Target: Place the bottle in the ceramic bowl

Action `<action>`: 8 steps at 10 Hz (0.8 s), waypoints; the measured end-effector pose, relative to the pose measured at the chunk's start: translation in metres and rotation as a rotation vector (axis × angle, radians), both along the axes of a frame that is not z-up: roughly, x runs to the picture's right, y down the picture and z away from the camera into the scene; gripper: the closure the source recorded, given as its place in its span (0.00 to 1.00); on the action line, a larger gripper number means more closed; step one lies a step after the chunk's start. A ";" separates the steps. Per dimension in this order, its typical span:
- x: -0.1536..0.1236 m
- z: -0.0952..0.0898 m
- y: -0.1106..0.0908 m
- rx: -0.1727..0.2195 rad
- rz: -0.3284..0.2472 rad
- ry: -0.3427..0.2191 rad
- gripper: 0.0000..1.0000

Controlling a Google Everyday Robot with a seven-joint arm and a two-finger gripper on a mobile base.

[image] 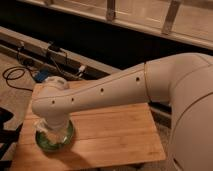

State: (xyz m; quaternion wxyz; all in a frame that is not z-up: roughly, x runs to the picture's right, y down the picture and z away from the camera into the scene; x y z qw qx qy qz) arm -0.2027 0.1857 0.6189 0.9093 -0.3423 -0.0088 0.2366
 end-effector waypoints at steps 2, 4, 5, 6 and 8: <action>0.001 0.000 0.000 0.000 0.002 0.002 0.20; 0.000 0.000 0.000 -0.001 0.001 0.001 0.20; 0.000 0.000 0.000 -0.001 0.000 0.000 0.20; 0.000 0.000 0.001 -0.002 0.000 0.000 0.20; 0.000 0.000 0.001 -0.002 0.000 0.000 0.20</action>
